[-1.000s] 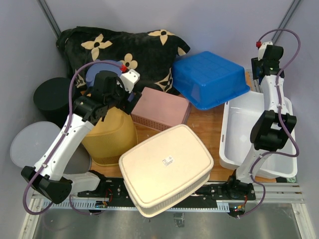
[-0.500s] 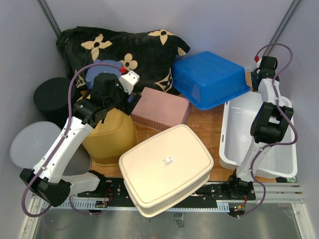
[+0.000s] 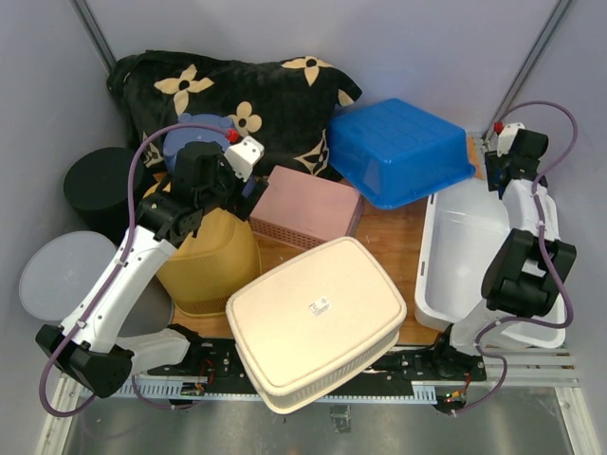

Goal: Turn the large container upside down
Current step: Adjust the container at the center of the board.

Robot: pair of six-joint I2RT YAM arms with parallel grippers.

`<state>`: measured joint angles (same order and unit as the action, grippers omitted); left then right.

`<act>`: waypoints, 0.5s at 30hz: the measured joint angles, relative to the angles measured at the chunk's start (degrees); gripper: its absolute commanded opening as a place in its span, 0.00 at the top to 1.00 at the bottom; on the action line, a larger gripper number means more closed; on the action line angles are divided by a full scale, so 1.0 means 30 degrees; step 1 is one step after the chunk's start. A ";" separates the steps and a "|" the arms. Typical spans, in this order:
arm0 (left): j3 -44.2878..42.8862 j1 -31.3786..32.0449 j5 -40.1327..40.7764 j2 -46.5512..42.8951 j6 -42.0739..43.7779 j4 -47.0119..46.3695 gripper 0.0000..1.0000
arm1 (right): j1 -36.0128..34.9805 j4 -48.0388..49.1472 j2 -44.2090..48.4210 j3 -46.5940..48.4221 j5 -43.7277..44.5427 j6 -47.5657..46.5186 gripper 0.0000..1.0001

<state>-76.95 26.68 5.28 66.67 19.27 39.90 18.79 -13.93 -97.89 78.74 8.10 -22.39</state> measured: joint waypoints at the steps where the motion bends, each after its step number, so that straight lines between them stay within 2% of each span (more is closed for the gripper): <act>1: 0.0007 0.0000 -0.0007 0.0000 -0.0007 -0.0015 0.01 | 0.0306 0.0291 0.0386 -0.0459 -0.0423 -0.0255 0.41; 4: 0.0022 0.0000 -0.0015 0.0007 -0.0015 -0.0058 0.01 | 0.1464 -0.1588 0.0874 -0.1712 -0.1217 -0.1173 0.42; 10: 0.0160 0.0000 -0.0015 0.0051 -0.0007 -0.0299 0.01 | 0.3577 -0.6018 -0.1071 -0.4743 -0.2135 -0.2630 0.44; 15: -0.0197 0.0000 -0.0233 0.0743 -0.0007 -0.0277 0.01 | 0.3789 -0.7592 0.0925 -0.5020 -0.3381 -0.3271 0.44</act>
<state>-77.54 26.68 4.58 68.90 19.25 39.07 30.15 -36.71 -95.11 63.68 -2.04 -32.21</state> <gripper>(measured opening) 0.992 0.557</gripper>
